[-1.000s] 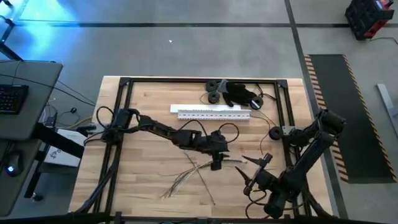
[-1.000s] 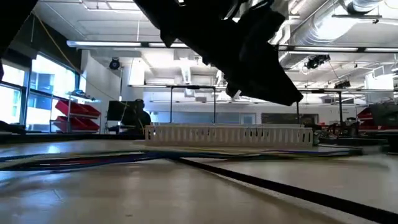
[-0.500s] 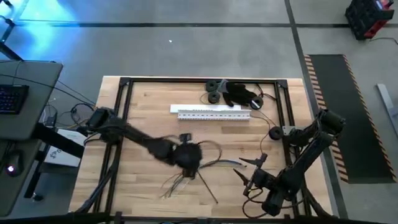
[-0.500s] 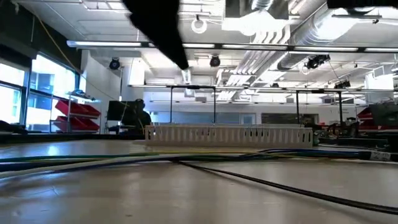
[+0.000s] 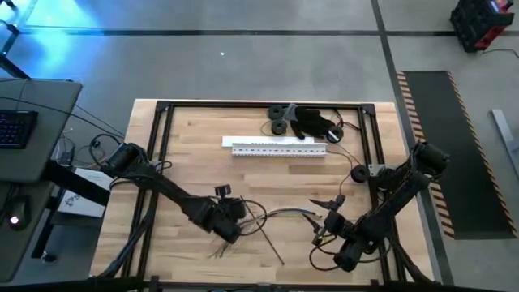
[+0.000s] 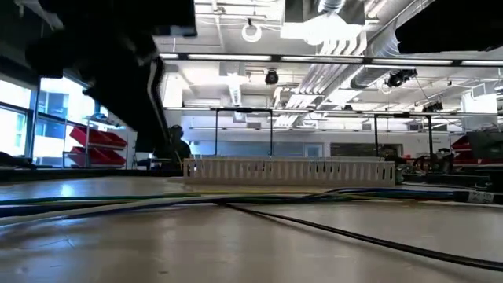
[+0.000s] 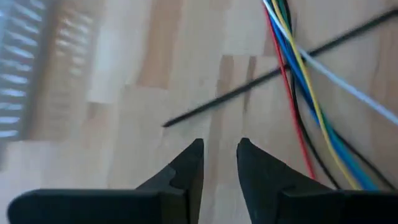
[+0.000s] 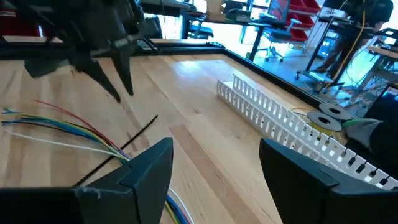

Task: Ziptie cables
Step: Wrap the cables together using a black zip tie

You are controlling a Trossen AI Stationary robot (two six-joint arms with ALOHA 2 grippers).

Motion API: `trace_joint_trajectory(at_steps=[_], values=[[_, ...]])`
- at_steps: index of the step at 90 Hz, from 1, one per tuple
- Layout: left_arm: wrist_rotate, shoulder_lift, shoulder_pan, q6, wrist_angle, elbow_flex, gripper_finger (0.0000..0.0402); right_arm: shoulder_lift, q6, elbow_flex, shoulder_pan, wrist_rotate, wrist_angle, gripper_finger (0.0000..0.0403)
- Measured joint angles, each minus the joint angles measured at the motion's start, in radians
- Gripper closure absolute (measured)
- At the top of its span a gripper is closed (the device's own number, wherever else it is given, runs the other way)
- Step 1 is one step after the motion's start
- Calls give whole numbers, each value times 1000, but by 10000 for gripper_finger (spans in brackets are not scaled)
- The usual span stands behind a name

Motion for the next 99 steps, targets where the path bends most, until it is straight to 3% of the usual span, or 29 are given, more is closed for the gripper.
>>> trace_joint_trajectory(at_steps=[12, 23, 49, 78, 99], values=[[94, 0, 65, 122, 91, -50, 295, 0, -1, 0, -12, 0, 6, 179], [114, 0, 113, 197, 161, -92, 291, 0, 7, 0, -22, 0, 6, 179], [210, 30, 195, 334, 470, -186, 324, 0, 0, 0, -29, -3, 8, 179], [218, 148, 258, 411, 817, -194, 348, 0, -2, 0, -28, -4, 9, 179], [224, 196, 289, 411, 940, -193, 349, 0, -13, 0, -30, -4, 8, 179]])
